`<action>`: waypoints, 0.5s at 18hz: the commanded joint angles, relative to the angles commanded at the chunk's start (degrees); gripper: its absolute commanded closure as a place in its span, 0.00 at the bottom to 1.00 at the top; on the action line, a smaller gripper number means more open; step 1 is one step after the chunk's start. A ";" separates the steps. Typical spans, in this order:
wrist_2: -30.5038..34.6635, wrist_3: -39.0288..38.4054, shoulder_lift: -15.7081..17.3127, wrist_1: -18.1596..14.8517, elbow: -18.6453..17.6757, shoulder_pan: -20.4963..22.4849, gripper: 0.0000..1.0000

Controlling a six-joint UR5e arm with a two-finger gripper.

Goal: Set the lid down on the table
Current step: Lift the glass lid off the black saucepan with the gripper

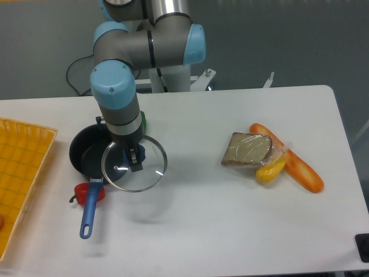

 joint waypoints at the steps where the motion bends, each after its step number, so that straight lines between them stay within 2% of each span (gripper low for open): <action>1: 0.00 0.00 0.00 0.09 -0.17 0.00 0.41; 9: 0.09 -0.44 0.18 0.00 -0.70 -0.17 0.41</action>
